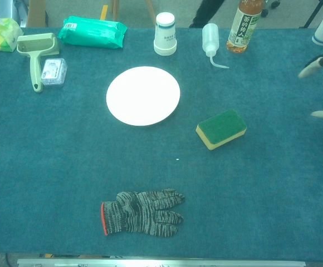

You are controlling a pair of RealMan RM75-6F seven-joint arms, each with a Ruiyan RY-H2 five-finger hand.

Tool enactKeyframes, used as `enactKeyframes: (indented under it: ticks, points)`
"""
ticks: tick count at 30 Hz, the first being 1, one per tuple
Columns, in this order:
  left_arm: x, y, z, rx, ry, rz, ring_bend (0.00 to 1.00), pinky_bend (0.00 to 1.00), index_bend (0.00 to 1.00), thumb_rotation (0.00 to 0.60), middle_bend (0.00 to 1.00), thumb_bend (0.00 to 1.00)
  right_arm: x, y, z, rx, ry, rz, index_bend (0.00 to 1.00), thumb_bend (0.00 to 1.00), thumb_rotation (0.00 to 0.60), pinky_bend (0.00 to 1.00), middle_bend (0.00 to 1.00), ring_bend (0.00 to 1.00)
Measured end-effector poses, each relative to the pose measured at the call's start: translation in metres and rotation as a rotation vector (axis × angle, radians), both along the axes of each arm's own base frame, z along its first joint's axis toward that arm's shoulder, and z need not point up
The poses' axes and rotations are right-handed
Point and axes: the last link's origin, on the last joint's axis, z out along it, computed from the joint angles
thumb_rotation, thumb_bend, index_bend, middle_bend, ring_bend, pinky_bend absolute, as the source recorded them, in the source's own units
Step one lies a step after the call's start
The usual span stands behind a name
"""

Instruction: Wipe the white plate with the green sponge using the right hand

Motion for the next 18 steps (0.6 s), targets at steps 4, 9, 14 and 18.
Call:
enactKeyframes:
  ticks: [4,9,14,18]
  points:
    - [-0.003,-0.004,0.0,0.0,-0.006,0.003,0.31,0.42,0.39,0.6,0.34,0.19,0.011,-0.015,-0.014,0.061,-0.018,0.029,0.33,0.0,0.6,0.35,0.24,0.16]
    - [-0.004,-0.008,0.0,0.008,-0.008,0.008,0.31,0.42,0.39,0.6,0.34,0.19,0.024,-0.026,-0.031,0.13,0.005,0.074,0.33,0.0,0.6,0.33,0.24,0.16]
    - [-0.007,-0.012,0.0,0.016,-0.012,0.018,0.31,0.42,0.39,0.6,0.34,0.19,0.035,-0.034,-0.047,0.194,0.036,0.113,0.33,0.0,0.6,0.3,0.24,0.16]
    - [-0.007,-0.012,-0.001,0.015,-0.015,0.02,0.31,0.42,0.39,0.6,0.34,0.19,0.044,-0.041,-0.06,0.239,0.079,0.156,0.33,0.0,0.6,0.27,0.24,0.16]
